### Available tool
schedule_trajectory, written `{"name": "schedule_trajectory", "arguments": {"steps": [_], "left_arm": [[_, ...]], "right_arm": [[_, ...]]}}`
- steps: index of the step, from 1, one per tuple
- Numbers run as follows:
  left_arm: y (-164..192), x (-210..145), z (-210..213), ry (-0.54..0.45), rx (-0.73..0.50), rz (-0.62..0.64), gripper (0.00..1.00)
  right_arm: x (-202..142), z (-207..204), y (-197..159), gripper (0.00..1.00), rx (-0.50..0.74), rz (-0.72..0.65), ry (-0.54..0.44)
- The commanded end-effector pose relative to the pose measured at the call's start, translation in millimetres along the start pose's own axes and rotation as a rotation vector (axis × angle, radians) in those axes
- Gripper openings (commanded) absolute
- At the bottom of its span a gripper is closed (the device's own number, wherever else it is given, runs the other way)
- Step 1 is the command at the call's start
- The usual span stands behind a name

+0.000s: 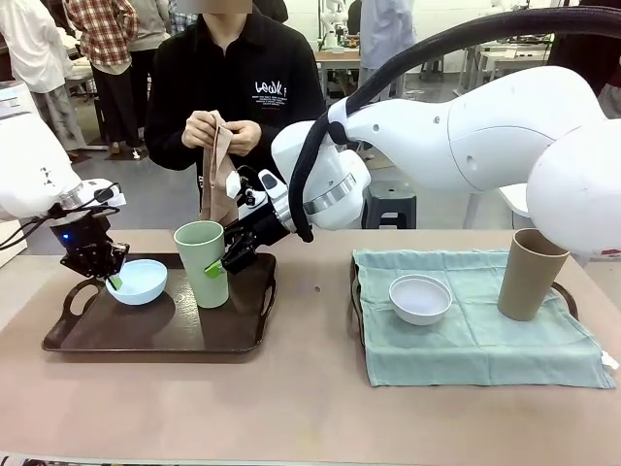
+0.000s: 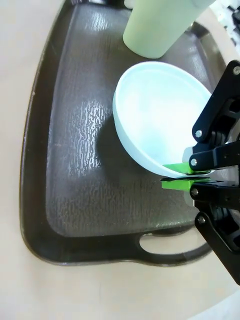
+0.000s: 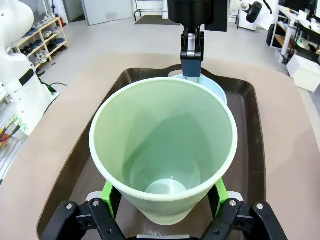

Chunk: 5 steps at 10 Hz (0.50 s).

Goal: Set up a tray with a mat and arrange the tableware.
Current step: Pick up the Picnic Bowl and Reusable plastic cup from the Handle tray in front of the human's position and hold them in the air.

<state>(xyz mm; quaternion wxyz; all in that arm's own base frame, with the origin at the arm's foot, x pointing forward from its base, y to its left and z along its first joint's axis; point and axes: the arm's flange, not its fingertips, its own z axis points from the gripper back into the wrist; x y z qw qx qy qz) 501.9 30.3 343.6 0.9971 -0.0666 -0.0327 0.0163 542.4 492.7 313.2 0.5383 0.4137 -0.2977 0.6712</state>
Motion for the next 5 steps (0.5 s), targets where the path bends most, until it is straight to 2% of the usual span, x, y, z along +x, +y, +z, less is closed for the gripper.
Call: {"name": "schedule_trajectory", "arguments": {"steps": [1, 3, 5], "left_arm": [[-1, -1, 2, 0.019, -0.005, 0.001, 0.00], [-8, -3, 30, -0.003, -0.009, -0.006, 0.00], [-29, -11, 93, -0.047, -0.017, -0.021, 0.00]], "right_arm": [[0, 0, -1, 0.00, 0.015, 0.046, 0.003], [21, 14, 10, 0.00, 0.010, 0.048, -0.014], [71, 58, 47, 0.00, -0.032, 0.108, -0.006]]}}
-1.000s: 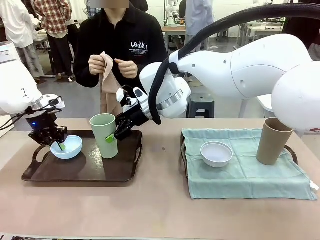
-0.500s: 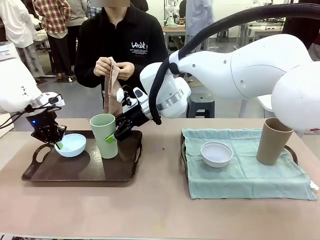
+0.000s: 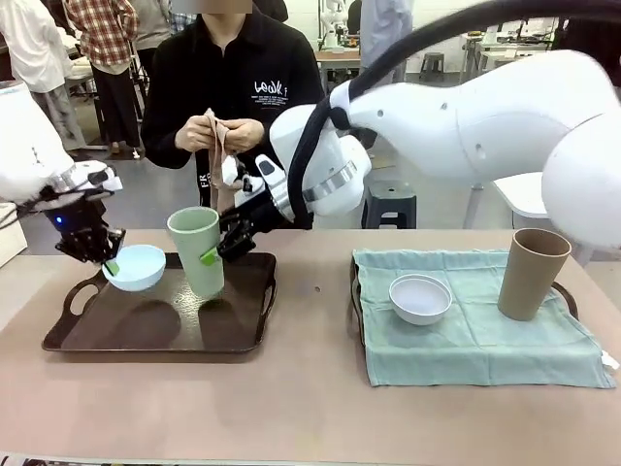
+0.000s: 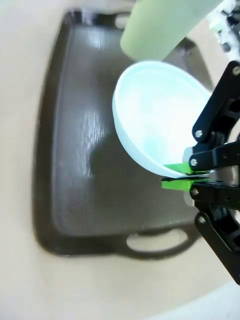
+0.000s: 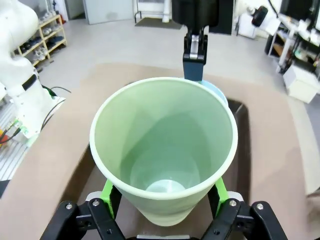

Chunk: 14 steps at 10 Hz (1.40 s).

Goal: Set up a tray with a mat and arrange the tableware.
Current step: Pick up the Picnic Bowl and Reusable plastic cup from the Handle tray in front of the human's position and hold them in the air, then place the Picnic Bowl and Reusable plastic cup back onto the Handle tray in front of the human's position.

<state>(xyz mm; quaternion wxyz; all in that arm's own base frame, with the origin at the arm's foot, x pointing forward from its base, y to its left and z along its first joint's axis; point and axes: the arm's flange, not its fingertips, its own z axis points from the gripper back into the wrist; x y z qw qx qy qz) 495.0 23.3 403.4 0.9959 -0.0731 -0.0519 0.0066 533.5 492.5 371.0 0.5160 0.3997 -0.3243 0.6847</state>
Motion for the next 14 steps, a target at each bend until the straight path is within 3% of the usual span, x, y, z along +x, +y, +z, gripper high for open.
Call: {"name": "schedule_trajectory", "arguments": {"steps": [1, 3, 5, 6, 7, 14], "left_arm": [[-30, -10, 68, -0.048, 0.006, -0.024, 0.00], [-54, -18, 129, -0.174, 0.086, -0.037, 0.00], [-65, -27, 181, -0.298, 0.109, -0.012, 0.00], [-58, -21, 150, -0.199, 0.059, -0.051, 0.00], [-58, -21, 150, -0.199, 0.059, -0.051, 0.00], [-58, -21, 150, -0.199, 0.059, -0.051, 0.00]], "right_arm": [[54, 60, 54, 0.00, -0.041, 0.074, 0.017], [115, 106, 94, 0.00, -0.148, 0.180, 0.084], [141, 126, 111, 0.00, -0.177, 0.165, 0.104], [132, 127, 101, 0.00, -0.138, 0.103, 0.091], [160, 126, 99, 0.00, -0.162, 0.210, 0.088], [160, 126, 99, 0.00, -0.162, 0.210, 0.088]]}}
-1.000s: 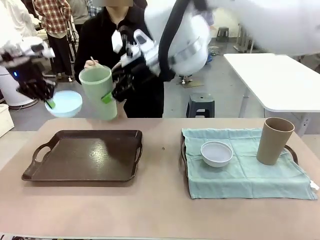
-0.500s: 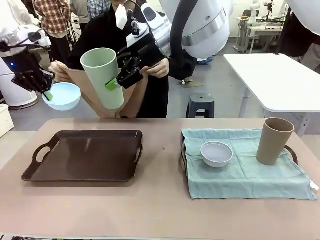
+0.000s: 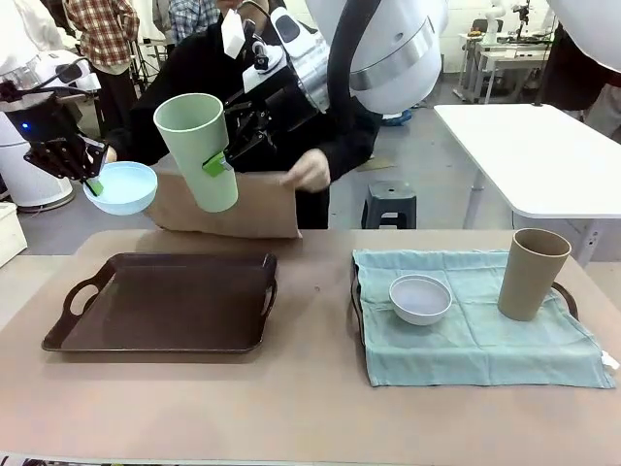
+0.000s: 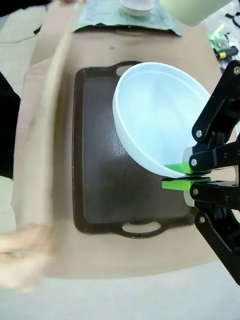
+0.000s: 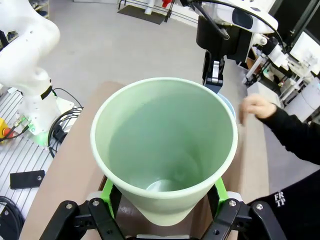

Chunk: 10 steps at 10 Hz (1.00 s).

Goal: Set up a tray with a mat and arrange the tableware.
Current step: Place the Picnic Bowl and Reusable plastic cup back onto the Handle tray in front of the human's position.

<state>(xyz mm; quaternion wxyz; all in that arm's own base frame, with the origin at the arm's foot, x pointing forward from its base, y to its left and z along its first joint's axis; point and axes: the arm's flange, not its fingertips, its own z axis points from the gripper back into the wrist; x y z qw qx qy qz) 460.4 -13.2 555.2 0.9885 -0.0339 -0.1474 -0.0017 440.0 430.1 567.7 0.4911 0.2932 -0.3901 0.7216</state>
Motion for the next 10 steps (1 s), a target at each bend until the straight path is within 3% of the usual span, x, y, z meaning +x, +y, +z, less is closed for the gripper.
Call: {"name": "schedule_trajectory", "arguments": {"steps": [1, 10], "left_arm": [[0.2, -1.0, 2.6, -0.010, -0.017, -0.015, 0.00], [0.2, -1.0, 2.6, -0.010, -0.017, -0.015, 0.00]], "right_arm": [[0.5, -0.7, -1.6, 0.00, -0.007, 0.015, -0.004], [0.5, -0.7, -1.6, 0.00, -0.007, 0.015, -0.004]]}}
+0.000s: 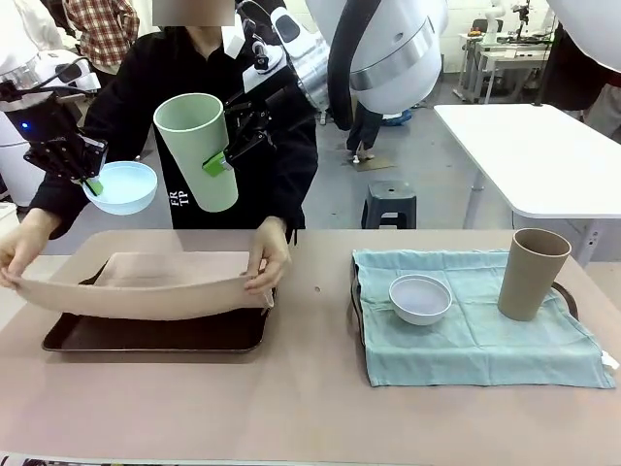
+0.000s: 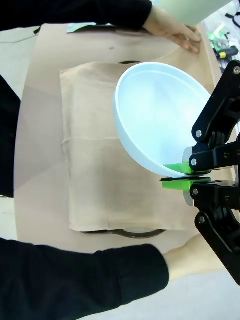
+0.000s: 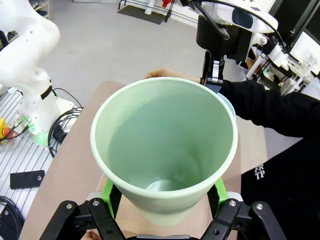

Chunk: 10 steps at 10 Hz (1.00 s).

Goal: Set up a tray with a mat and arrange the tableware.
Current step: Place the Picnic Bowl and Reusable plastic cup back onto the Handle tray in front of the human's position.

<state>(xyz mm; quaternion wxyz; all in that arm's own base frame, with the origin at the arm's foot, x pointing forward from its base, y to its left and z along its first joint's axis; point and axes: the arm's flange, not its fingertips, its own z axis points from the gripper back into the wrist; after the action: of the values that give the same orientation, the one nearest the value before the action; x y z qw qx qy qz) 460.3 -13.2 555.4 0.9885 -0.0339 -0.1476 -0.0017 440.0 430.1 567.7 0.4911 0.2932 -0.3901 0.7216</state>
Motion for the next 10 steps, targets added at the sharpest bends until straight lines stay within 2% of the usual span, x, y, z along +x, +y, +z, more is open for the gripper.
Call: {"name": "schedule_trajectory", "arguments": {"steps": [1, 10], "left_arm": [[0.2, -0.9, 2.4, -0.009, -0.017, -0.015, 0.00], [0.2, -0.9, 2.4, -0.009, -0.017, -0.015, 0.00]], "right_arm": [[0.5, -0.7, -1.6, 0.00, -0.007, 0.015, -0.004], [0.5, -0.7, -1.6, 0.00, -0.007, 0.015, -0.004]]}}
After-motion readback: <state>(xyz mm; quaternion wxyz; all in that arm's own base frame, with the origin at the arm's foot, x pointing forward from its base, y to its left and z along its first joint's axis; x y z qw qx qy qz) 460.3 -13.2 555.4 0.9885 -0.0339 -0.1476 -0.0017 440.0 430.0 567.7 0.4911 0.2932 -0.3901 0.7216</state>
